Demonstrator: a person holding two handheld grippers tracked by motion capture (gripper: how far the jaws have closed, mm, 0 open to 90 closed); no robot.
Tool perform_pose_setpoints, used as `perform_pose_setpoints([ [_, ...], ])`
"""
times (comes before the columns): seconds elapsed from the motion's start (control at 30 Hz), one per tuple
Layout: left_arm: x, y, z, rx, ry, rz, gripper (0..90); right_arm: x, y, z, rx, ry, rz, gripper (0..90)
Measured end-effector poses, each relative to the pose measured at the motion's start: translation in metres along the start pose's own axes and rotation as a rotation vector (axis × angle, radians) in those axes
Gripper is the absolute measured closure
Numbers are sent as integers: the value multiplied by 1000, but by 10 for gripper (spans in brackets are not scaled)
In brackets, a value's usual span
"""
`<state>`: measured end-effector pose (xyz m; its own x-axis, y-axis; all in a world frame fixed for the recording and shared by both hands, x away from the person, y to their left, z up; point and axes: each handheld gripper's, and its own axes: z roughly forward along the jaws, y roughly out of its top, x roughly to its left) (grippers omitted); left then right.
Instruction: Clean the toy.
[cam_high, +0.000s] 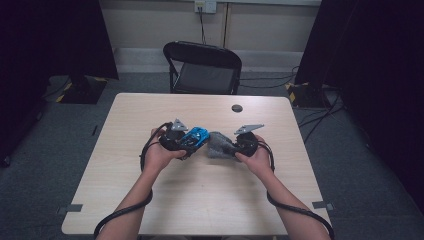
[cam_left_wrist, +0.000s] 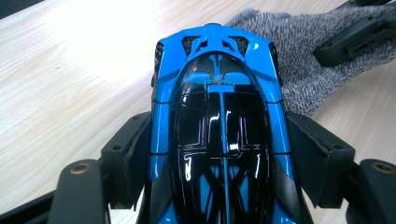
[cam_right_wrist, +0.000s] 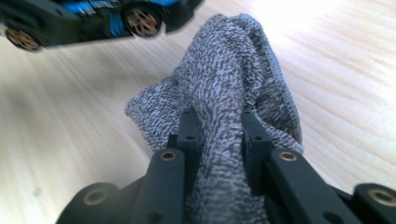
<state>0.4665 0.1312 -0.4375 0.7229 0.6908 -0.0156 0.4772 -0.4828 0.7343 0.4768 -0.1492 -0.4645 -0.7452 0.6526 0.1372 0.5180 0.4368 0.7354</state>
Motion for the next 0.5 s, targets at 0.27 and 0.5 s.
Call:
perform_pose_setpoints([
  [0.27, -1, -4, -1, 2, -2, 4, 281, 0, -8, 6, 18, -24, -34, 510],
  [0.5, -1, -4, -3, 1, 4, 6, 281, -2, -11, -7, 18, -38, -59, 375],
])
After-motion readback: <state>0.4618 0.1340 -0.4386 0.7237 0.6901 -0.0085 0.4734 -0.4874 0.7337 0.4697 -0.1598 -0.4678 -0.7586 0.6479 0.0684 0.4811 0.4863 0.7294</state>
